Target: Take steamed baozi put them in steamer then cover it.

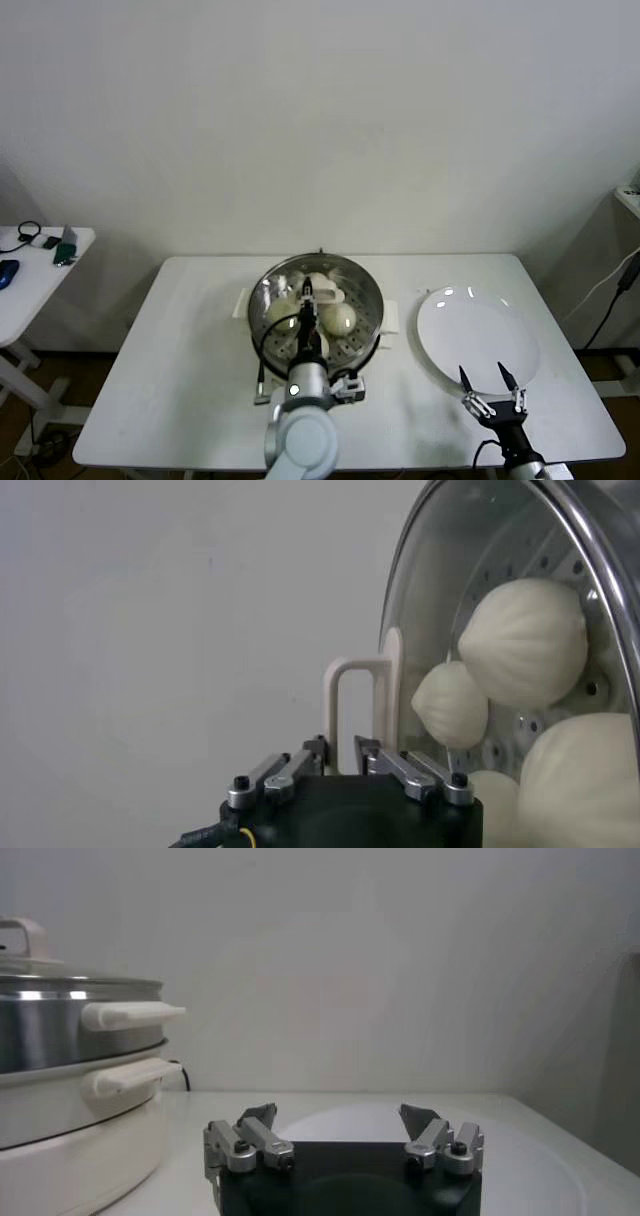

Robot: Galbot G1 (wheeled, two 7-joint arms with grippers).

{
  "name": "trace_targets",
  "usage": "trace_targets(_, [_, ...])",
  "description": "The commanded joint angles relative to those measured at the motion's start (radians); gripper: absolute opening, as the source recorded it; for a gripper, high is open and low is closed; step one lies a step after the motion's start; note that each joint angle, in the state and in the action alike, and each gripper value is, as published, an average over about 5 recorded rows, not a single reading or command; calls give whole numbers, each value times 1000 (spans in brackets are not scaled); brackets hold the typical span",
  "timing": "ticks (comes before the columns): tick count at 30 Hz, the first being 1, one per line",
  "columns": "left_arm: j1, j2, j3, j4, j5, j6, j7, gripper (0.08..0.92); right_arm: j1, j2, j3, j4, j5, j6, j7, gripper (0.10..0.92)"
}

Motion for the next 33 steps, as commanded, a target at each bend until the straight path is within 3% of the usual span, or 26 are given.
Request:
trace_targets(1, [6, 23, 13, -64, -57, 4, 7, 335, 2, 1, 1, 2, -2, -7, 5, 823])
trace_targets(6, [15, 55, 35, -161, -184, 22, -4, 482, 9, -1, 1, 0, 0, -19, 10, 823])
trace_targets(10, [32, 122, 23, -277, -358, 30, -32, 594, 12, -6, -4, -3, 2, -32, 28, 823])
trace_targets(13, [58, 186, -15, -341, -556, -12, -127, 681, 15, -10, -11, 2, 9, -47, 77, 823])
trace_targets(18, [134, 241, -173, -355, -1101, -241, -305, 801, 15, -18, -16, 17, 13, -43, 120, 823])
trace_targets(22, [254, 216, -316, -360, -1364, -421, -367, 821, 13, -22, -14, 31, 19, -46, 127, 823])
trace_targets(28, [365, 147, -674, -329, -1798, -593, -335, 823, 25, -17, -12, 35, 11, -61, 129, 823])
trace_targets(33, [428, 217, -922, -163, -2083, -714, -255, 823, 34, -22, -13, 16, 11, -70, 132, 823])
